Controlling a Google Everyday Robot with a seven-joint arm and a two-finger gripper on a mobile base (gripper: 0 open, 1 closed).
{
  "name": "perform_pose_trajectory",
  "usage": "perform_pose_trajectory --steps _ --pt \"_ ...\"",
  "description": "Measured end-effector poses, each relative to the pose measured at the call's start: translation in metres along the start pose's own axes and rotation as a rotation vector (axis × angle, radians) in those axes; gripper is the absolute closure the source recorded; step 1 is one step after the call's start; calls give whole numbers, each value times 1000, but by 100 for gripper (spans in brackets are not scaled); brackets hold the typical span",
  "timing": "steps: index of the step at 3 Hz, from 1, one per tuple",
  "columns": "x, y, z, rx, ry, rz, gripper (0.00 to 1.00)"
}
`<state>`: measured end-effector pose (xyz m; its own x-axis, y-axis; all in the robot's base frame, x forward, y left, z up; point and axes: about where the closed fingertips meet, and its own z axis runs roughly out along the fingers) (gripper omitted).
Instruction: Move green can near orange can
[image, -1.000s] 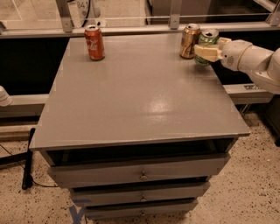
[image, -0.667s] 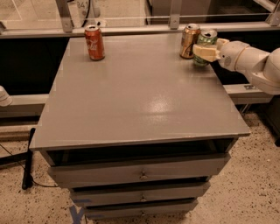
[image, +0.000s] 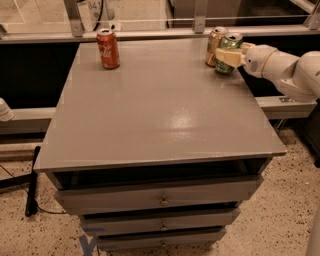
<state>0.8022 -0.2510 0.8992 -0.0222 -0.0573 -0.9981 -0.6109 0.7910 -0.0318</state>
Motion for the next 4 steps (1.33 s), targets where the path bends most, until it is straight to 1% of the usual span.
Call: perform_pose_trajectory --steps 1,3,4 --pt "4 -3 7 -10 20 4 59" --pt "10 -9 6 -25 53 -1 12" --pt "12 -5 8 -45 53 7 0"
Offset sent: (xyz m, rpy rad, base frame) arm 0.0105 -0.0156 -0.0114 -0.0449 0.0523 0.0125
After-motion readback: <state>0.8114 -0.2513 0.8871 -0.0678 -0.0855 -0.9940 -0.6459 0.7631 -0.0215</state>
